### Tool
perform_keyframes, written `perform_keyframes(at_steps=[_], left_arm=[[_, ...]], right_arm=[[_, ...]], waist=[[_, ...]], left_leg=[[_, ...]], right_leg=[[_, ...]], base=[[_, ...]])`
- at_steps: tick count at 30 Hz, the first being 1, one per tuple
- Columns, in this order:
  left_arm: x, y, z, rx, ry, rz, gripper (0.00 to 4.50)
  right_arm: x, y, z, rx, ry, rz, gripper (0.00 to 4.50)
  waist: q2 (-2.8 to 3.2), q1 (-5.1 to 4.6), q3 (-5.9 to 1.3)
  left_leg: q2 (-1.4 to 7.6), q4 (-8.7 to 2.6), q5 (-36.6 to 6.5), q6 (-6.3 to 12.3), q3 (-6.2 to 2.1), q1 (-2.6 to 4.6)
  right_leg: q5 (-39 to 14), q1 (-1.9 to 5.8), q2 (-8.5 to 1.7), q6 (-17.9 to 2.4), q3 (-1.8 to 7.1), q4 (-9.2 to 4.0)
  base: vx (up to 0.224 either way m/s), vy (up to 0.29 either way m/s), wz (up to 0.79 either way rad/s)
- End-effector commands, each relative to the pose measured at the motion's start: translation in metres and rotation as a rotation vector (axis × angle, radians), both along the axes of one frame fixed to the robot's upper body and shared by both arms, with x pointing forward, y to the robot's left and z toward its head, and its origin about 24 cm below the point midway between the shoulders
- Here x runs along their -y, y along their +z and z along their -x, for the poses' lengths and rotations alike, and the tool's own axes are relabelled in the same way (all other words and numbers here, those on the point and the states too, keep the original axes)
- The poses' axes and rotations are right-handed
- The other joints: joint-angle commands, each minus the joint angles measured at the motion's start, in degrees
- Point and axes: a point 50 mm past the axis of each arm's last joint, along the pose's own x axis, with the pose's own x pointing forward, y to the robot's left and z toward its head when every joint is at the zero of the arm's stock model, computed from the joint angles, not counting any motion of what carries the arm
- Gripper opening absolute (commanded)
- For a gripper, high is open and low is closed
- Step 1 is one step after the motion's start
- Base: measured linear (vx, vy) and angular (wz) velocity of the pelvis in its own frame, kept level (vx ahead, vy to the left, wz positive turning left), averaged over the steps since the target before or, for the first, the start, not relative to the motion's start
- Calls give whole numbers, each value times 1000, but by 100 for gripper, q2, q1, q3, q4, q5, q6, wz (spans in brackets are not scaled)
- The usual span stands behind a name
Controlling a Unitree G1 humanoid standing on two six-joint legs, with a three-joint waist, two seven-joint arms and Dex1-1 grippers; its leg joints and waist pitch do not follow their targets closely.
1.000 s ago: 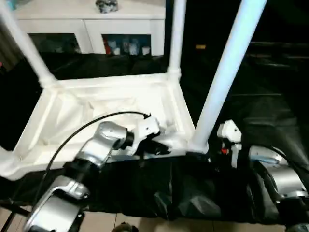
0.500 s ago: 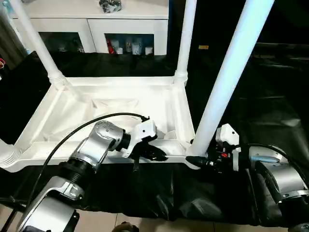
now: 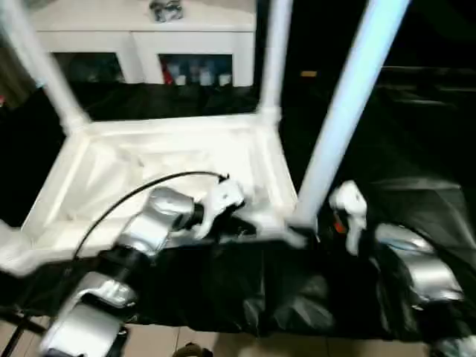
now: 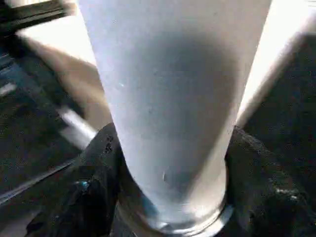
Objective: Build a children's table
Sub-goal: Rotate leg to tighten
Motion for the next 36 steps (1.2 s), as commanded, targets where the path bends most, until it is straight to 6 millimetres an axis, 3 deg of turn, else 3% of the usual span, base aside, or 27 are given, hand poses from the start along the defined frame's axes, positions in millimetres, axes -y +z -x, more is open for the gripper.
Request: perform_keyframes(at_steps=[1,3,7,13,14,16,21,29,36], left_arm=[[13,10,-11,37,126,28,0],[26,11,-17,50,229,38,0],[38,10,-19,46,305,61,0],[43,11,-16,66,254,66,0],[43,11,-15,70,242,65,0],[41,11,-13,73,206,64,0],[34,11,-7,63,116,78,0],[15,12,2,20,-37,73,0],[-1,11,10,-20,-151,45,0]], right_arm=[[-8,-5,-9,-15,-135,-6,264],[-15,-9,-15,-23,-247,-9,264],[-26,-11,-18,-23,-323,-33,264],[-35,-8,-18,3,-306,-70,264],[-35,-7,-18,8,-303,-80,320],[-33,-4,-18,10,-296,-112,334],[-29,0,-16,38,-204,-65,369],[-16,2,-6,40,-26,-9,369],[-7,4,14,-14,243,35,369]], waist=[[-84,-25,-352],[-91,-31,-363],[-91,-15,-397],[-85,-5,-411],[-83,-6,-407],[-78,-7,-396],[-86,-42,-389],[-91,-17,-387],[-93,38,-369]], left_leg=[[314,-451,-1714,4,-197,149],[303,-440,-1667,-10,-198,167],[280,-404,-1243,179,-181,112],[280,-375,-1002,416,-173,94],[283,-378,-1037,423,-173,96],[289,-391,-1160,400,-175,107],[296,-409,-1249,344,-180,95],[309,-388,-1161,428,-162,105],[346,-411,-1387,350,-165,130]], right_leg=[[-1929,187,-370,-1161,209,-465],[-1880,185,-362,-1154,201,-481],[-1282,229,-349,-1185,203,-431],[-825,251,-341,-1303,190,-392],[-860,251,-341,-1310,188,-397],[-1026,242,-344,-1291,188,-418],[-1119,250,-340,-1259,189,-413],[-993,242,-344,-1359,201,-389],[-1270,232,-346,-1305,209,-396]], base=[[0,0,0],[0,0,0],[0,0,0],[0,0,0],[0,0,0],[0,0,0],[0,0,0],[0,0,0],[0,0,0]])
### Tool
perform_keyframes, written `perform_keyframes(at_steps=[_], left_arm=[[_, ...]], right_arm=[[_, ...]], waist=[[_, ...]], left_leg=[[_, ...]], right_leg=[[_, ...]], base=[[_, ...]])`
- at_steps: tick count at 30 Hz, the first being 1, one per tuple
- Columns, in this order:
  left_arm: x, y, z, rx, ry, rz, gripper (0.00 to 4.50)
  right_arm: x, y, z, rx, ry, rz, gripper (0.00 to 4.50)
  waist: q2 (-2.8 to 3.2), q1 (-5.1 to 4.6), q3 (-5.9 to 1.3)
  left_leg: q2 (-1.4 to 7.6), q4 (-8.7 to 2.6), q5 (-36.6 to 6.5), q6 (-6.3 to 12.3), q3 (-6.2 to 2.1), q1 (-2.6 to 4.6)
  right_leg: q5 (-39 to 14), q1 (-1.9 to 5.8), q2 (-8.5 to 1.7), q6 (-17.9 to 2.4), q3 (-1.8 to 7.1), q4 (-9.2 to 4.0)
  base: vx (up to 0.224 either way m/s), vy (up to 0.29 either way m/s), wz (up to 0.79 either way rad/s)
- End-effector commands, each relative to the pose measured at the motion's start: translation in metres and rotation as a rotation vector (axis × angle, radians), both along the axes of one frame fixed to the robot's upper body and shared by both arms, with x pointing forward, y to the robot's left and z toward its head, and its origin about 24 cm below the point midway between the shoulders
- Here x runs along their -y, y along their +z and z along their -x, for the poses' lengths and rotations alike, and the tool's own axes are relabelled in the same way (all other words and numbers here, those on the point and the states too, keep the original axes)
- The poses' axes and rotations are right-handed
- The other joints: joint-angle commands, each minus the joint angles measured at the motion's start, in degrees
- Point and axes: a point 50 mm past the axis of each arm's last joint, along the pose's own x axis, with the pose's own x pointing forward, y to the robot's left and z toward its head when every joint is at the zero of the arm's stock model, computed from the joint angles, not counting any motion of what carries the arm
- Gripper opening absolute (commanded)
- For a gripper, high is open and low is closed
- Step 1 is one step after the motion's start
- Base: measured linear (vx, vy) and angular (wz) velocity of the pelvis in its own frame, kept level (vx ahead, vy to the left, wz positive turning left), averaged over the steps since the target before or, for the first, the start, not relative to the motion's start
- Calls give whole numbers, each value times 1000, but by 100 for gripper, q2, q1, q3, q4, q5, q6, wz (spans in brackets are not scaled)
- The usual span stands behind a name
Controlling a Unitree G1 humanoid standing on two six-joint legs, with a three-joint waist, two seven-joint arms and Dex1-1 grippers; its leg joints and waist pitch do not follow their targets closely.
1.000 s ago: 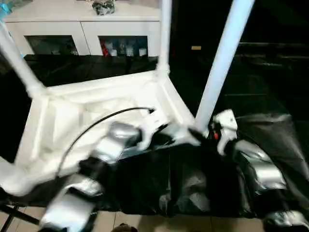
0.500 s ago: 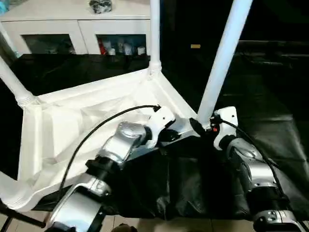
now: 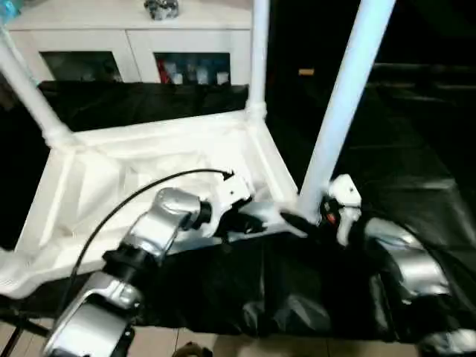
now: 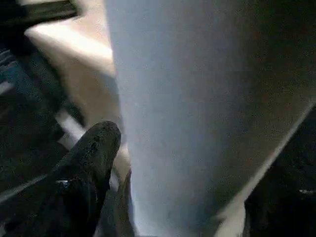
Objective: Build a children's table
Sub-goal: Rotate leg to tighten
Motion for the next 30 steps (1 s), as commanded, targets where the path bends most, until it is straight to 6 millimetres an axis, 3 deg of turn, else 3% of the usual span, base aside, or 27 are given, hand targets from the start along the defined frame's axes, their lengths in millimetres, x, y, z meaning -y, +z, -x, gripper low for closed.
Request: perform_keyframes(at_steps=[1,7,8,13,21,25,30], left_arm=[[6,9,3,22,-80,31,0],[3,11,6,5,-122,32,0],[3,11,6,3,-127,32,0],[3,10,8,-10,-148,30,0],[2,8,10,-15,-138,20,0],[5,7,5,7,-60,21,0],[18,6,-10,45,149,32,0]], right_arm=[[-6,-2,9,-45,118,-7,369],[-6,-2,19,-104,242,-17,369],[-6,-2,20,-110,251,-18,344],[-8,-5,22,-118,272,9,304],[-11,-6,22,-110,272,8,263],[-14,-6,13,-72,156,-27,259],[-12,-13,-12,-54,-205,-50,259]], waist=[[-89,20,-371],[-92,72,-377],[-90,84,-379],[-90,95,-388],[-110,97,-393],[-112,75,-382],[-110,-8,-358]], left_leg=[[343,-412,-1379,363,-159,145],[349,-404,-1333,362,-162,145],[351,-404,-1315,361,-162,147],[343,-395,-1244,342,-163,143],[340,-384,-1173,386,-163,137],[336,-395,-1249,329,-167,144],[306,-425,-1531,101,-178,159]], right_leg=[[-1269,237,-345,-1304,215,-396],[-1319,233,-353,-1327,214,-385],[-1300,225,-358,-1341,215,-383],[-1151,230,-356,-1380,213,-363],[-1163,234,-358,-1369,208,-359],[-1319,220,-363,-1345,212,-378],[-1847,200,-360,-1187,207,-444]], base=[[0,0,0],[0,0,0],[0,0,0],[0,0,0],[0,0,0],[0,0,0],[0,0,0]])
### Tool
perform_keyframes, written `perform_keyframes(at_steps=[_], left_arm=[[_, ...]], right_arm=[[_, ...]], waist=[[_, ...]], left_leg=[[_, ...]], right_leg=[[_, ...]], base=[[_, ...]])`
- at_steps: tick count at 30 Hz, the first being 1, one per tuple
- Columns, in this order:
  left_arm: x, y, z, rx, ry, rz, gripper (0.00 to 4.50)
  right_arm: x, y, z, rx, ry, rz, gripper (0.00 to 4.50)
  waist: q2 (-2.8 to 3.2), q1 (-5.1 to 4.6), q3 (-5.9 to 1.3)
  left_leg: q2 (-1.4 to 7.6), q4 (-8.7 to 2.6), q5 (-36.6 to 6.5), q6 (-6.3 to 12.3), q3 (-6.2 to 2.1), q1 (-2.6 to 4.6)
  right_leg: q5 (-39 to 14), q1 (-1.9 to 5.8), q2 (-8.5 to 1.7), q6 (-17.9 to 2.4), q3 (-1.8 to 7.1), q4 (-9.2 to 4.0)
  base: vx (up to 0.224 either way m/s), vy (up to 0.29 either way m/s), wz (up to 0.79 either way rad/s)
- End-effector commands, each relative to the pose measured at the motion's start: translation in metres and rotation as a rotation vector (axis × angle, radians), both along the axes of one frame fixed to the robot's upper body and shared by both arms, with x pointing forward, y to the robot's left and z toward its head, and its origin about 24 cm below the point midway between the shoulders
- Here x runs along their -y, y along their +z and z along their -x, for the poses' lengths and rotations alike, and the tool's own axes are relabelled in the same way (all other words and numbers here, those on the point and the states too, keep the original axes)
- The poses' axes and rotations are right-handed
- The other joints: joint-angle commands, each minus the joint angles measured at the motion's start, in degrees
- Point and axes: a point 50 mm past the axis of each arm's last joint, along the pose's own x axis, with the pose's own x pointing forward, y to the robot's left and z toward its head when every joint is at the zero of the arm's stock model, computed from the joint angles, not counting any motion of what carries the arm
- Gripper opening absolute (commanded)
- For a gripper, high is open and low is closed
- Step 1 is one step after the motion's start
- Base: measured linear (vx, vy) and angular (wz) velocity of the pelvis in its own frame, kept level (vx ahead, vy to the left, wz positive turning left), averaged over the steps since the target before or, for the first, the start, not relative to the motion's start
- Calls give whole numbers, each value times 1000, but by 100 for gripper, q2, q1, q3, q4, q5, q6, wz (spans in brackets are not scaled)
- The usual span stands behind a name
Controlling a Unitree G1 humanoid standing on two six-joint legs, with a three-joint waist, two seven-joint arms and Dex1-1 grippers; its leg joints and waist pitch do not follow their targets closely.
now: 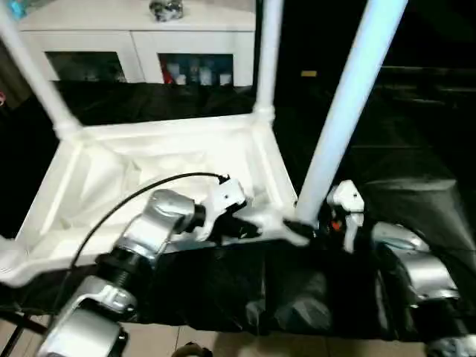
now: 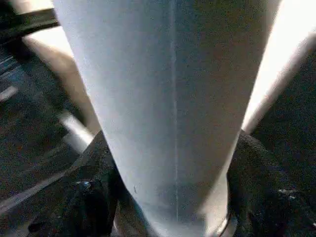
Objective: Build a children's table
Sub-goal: Rotate leg to tighten
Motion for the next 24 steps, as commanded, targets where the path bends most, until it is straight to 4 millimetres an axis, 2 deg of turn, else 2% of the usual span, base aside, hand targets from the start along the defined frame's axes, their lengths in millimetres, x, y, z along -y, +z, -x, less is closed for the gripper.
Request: perform_keyframes(at_steps=[1,3,4,9,11,13,14,16,20,21,24], left_arm=[[13,10,-10,41,81,25,0],[16,10,-13,45,126,26,0],[24,10,-21,58,252,34,0],[36,12,-26,77,361,45,0],[40,12,-25,84,350,49,0],[42,12,-22,95,308,51,0],[43,12,-21,98,295,51,0],[43,12,-18,100,247,56,0],[40,11,-13,91,163,58,0],[36,11,-11,92,141,56,0],[29,13,-10,100,84,61,0]], right_arm=[[-5,-8,-6,-26,-108,12,258],[-6,-9,-9,-30,-166,6,258],[-12,-13,-15,-32,-270,0,257],[-27,-14,-19,-33,-345,-29,257],[-30,-13,-21,-22,-360,-43,257],[-30,-11,-22,-9,-369,-63,257],[-30,-10,-22,-9,-371,-74,313],[-30,-7,-20,-3,-339,-99,330],[-27,-3,-17,18,-261,-87,362],[-24,-1,-15,39,-213,-59,376],[-17,5,-9,65,-112,-49,376]], waist=[[-100,-30,-359],[-110,-49,-364],[-106,-49,-369],[-108,-29,-407],[-100,-32,-419],[-98,-29,-428],[-99,-31,-427],[-101,-34,-410],[-96,-62,-392],[-95,-62,-394],[-92,-57,-401]], left_leg=[[303,-439,-1583,36,-184,172],[290,-436,-1561,39,-190,151],[294,-434,-1523,60,-189,143],[281,-392,-1132,236,-171,125],[278,-378,-960,353,-170,96],[279,-371,-893,412,-170,100],[279,-369,-882,433,-167,101],[277,-376,-987,467,-164,97],[290,-411,-1180,383,-187,88],[291,-403,-1197,369,-178,97],[295,-390,-1124,406,-174,99]], right_leg=[[-1935,181,-359,-1152,202,-471],[-1913,203,-361,-1113,201,-475],[-1845,210,-365,-1105,209,-471],[-1224,225,-349,-1195,207,-422],[-940,241,-343,-1244,201,-385],[-803,250,-340,-1274,195,-372],[-764,248,-334,-1288,194,-370],[-884,250,-340,-1292,193,-391],[-1208,263,-345,-1193,186,-415],[-1201,257,-345,-1199,193,-416],[-1043,257,-348,-1247,198,-402]], base=[[0,0,0],[0,0,0],[0,0,0],[0,0,0],[0,0,0],[0,0,0],[0,0,0],[0,0,0],[0,0,0],[0,0,0],[0,0,0]])
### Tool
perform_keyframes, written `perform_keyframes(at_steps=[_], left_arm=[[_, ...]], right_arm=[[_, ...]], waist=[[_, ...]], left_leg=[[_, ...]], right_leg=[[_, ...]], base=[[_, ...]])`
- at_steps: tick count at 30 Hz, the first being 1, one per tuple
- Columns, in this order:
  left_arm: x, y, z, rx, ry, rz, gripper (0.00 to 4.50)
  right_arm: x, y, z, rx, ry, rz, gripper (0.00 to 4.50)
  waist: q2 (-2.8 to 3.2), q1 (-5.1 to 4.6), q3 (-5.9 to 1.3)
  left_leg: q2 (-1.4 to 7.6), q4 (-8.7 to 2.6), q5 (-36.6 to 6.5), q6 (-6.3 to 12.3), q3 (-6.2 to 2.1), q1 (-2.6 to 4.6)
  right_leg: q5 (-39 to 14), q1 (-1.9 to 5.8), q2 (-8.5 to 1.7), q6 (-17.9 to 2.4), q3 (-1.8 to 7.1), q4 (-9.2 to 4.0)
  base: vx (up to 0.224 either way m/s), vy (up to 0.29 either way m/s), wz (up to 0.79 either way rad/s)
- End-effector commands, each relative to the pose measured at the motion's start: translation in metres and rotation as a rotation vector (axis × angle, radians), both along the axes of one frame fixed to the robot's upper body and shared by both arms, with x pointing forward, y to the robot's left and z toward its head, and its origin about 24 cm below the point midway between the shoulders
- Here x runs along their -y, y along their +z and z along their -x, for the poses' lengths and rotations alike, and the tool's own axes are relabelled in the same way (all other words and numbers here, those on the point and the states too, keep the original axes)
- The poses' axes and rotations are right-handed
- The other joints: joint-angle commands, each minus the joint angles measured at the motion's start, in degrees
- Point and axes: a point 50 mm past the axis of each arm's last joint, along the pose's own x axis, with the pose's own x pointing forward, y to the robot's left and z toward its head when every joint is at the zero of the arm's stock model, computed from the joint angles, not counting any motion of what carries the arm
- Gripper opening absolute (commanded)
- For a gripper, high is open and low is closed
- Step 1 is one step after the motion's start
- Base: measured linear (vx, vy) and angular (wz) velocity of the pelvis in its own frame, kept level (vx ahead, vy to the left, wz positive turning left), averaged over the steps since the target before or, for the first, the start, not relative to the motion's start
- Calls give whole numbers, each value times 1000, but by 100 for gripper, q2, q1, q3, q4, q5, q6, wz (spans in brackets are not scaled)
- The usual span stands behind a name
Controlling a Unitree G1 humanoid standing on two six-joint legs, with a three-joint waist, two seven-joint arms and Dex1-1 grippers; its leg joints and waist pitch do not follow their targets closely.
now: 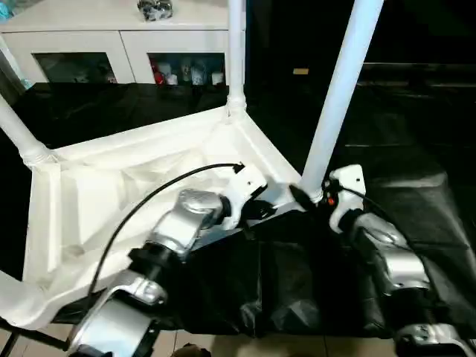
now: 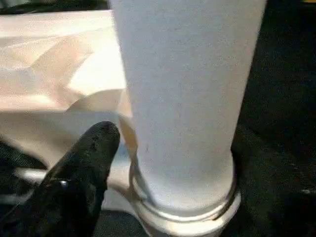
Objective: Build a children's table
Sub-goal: Rotate leg to tighten
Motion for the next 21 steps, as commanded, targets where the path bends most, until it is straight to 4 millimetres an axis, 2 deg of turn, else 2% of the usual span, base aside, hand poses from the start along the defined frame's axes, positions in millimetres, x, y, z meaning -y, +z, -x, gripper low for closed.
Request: perform_keyframes(at_steps=[1,5,9,10,12,14,15,19,21], left_arm=[[3,11,2,51,-78,34,0],[-6,12,6,37,-160,26,0],[-14,13,8,23,-222,13,0],[-15,13,8,22,-227,12,0],[-20,12,11,7,-281,-1,0],[-21,12,11,2,-293,-4,0],[-22,13,12,-5,-312,-8,0],[-24,13,14,-16,-336,-11,0],[-24,13,15,-21,-348,-13,0]], right_arm=[[-16,5,6,23,164,-14,376],[-10,7,17,-4,316,-10,376],[-3,7,28,-43,461,26,376],[-2,7,29,-47,470,27,376],[2,6,35,-85,558,46,376],[3,6,36,-93,574,53,376],[4,6,37,-106,601,72,342],[2,5,38,-120,640,94,329],[1,4,40,-128,658,105,303]], waist=[[-98,30,-401],[-88,46,-392],[-86,70,-382],[-113,68,-380],[-102,84,-377],[-101,91,-375],[-102,106,-379],[-92,152,-384],[-92,176,-387]], left_leg=[[300,-380,-1102,427,-171,108],[309,-379,-1137,485,-166,113],[325,-387,-1242,452,-161,124],[325,-388,-1249,444,-161,128],[329,-387,-1312,409,-158,138],[331,-392,-1326,386,-161,134],[337,-389,-1323,372,-160,142],[344,-391,-1295,345,-161,155],[347,-391,-1259,339,-161,156]], right_leg=[[-969,280,-350,-1284,200,-383],[-953,266,-343,-1352,194,-374],[-1118,260,-342,-1346,197,-386],[-1146,262,-335,-1337,194,-391],[-1295,245,-353,-1338,200,-400],[-1354,247,-355,-1329,201,-399],[-1356,240,-359,-1331,202,-400],[-1318,231,-360,-1350,207,-388],[-1253,229,-359,-1357,207,-378]], base=[[0,0,0],[0,0,0],[0,0,0],[0,0,0],[0,0,0],[0,0,0],[0,0,0],[0,0,0],[0,0,0]])
